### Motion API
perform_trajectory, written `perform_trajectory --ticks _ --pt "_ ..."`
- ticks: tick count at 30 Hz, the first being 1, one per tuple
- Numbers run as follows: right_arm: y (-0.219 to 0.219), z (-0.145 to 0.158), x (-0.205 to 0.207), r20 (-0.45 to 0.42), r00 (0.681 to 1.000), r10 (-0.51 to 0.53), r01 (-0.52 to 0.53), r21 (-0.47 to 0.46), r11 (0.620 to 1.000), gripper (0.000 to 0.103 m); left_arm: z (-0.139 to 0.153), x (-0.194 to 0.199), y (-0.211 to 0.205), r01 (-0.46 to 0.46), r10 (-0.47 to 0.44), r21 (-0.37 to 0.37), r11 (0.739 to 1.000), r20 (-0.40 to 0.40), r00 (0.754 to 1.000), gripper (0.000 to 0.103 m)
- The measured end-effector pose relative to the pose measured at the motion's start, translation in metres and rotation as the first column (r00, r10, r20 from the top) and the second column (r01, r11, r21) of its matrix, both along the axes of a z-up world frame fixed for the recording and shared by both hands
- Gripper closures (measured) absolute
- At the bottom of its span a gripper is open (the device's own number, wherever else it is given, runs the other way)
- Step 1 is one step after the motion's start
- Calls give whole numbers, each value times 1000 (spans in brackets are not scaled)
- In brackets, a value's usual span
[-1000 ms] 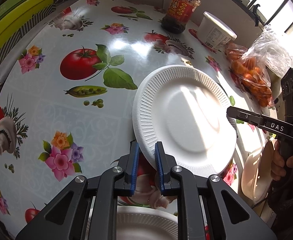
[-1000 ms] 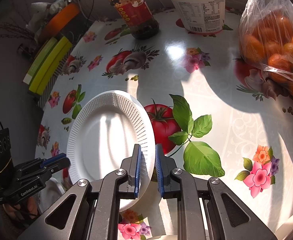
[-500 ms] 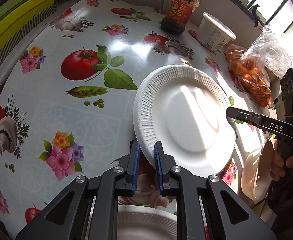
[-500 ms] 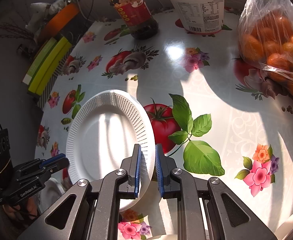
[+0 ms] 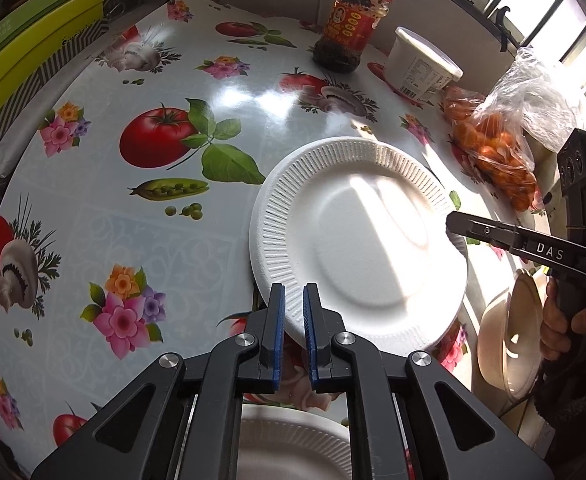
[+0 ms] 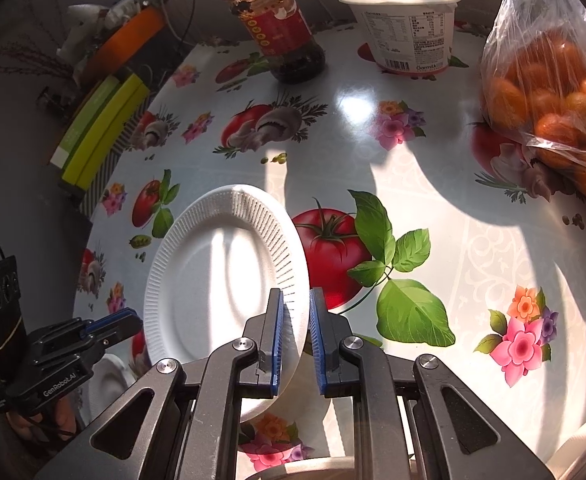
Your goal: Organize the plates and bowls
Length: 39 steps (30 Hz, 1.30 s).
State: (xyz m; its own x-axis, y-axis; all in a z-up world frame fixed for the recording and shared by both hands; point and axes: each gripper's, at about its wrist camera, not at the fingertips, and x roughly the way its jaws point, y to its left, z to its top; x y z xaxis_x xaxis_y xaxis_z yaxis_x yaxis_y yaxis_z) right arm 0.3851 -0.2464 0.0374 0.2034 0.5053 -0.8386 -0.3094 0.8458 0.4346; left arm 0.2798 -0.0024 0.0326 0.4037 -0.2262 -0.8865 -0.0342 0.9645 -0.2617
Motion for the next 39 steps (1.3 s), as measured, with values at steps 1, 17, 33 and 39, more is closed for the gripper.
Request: perform_trajectory --ticks 1,17,33,39 --pt "1 0 0 2 1000 -1 1 -4 1000 90 0 0 0 1 -1 1 1000 1 1000 94" --pt "0 -4 0 -6 1000 -10 10 -9 1000 90 -10 2 20 -49 43 -110 993 -51 998 94" --pt "0 -6 2 -22 1000 -18 18 4 1000 90 -10 6 21 -62 55 -158 986 -51 997 94" --pt "1 -10 2 -29 999 -27 27 -4 1000 89 -8 5 30 -79 72 -161 984 -48 996 93"
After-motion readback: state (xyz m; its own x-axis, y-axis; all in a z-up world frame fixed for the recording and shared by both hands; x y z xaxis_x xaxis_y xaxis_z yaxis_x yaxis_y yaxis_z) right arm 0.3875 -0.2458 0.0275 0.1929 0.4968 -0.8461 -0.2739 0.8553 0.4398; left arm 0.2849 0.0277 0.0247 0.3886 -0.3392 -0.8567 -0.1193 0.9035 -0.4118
